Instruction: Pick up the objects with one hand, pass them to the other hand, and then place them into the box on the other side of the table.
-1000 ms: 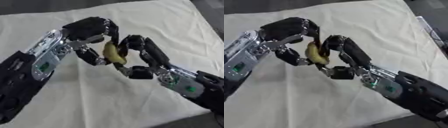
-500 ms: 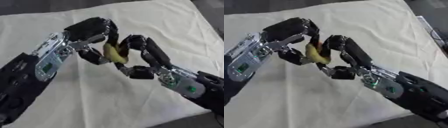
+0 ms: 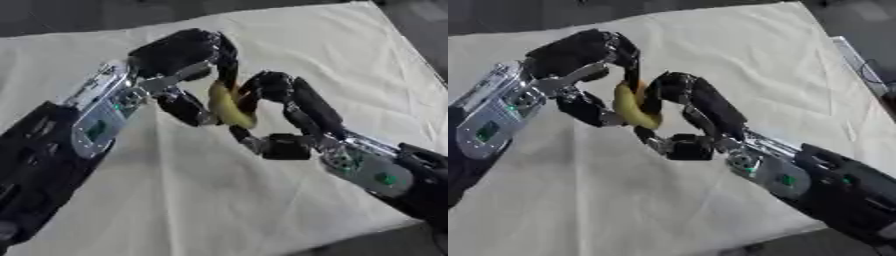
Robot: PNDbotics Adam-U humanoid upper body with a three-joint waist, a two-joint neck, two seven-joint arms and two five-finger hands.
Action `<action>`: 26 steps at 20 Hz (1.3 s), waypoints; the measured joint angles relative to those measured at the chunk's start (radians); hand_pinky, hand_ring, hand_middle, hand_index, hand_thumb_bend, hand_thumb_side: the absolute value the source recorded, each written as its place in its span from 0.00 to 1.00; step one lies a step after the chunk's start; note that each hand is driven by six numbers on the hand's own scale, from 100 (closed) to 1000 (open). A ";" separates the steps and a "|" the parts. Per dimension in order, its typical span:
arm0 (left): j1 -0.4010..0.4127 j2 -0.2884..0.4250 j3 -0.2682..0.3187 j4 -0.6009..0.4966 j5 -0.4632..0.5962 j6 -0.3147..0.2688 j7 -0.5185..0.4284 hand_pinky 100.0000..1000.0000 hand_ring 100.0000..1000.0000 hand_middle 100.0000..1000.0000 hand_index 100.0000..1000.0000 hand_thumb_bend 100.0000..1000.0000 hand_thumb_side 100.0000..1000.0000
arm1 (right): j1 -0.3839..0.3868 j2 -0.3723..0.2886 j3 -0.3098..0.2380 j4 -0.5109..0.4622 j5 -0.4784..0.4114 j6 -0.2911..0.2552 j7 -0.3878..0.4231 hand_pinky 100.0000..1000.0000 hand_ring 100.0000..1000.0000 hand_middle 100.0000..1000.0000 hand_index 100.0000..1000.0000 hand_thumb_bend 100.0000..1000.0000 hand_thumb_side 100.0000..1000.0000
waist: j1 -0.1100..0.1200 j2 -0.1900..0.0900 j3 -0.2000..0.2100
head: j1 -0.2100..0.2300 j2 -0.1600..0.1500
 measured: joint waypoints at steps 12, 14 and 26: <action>0.002 0.005 0.001 -0.013 -0.003 0.002 0.000 0.56 0.48 0.36 0.40 0.57 0.00 | 0.030 0.000 0.001 0.000 0.085 0.092 -0.024 0.72 0.81 0.68 0.78 0.50 0.00 | -0.007 -0.010 0.002 | 0.003 0.009; 0.003 0.005 0.001 -0.013 -0.004 0.001 -0.001 0.56 0.48 0.36 0.40 0.58 0.00 | 0.033 0.000 0.001 0.000 0.096 0.116 -0.025 0.74 0.85 0.73 0.82 0.57 0.00 | -0.007 -0.010 0.002 | 0.003 0.010; 0.003 0.005 0.001 -0.014 -0.021 -0.026 -0.020 0.57 0.48 0.34 0.39 0.62 0.00 | 0.042 0.000 0.001 0.000 0.140 0.263 -0.068 0.75 0.92 0.82 0.90 0.60 0.00 | -0.007 -0.016 0.002 | 0.003 0.010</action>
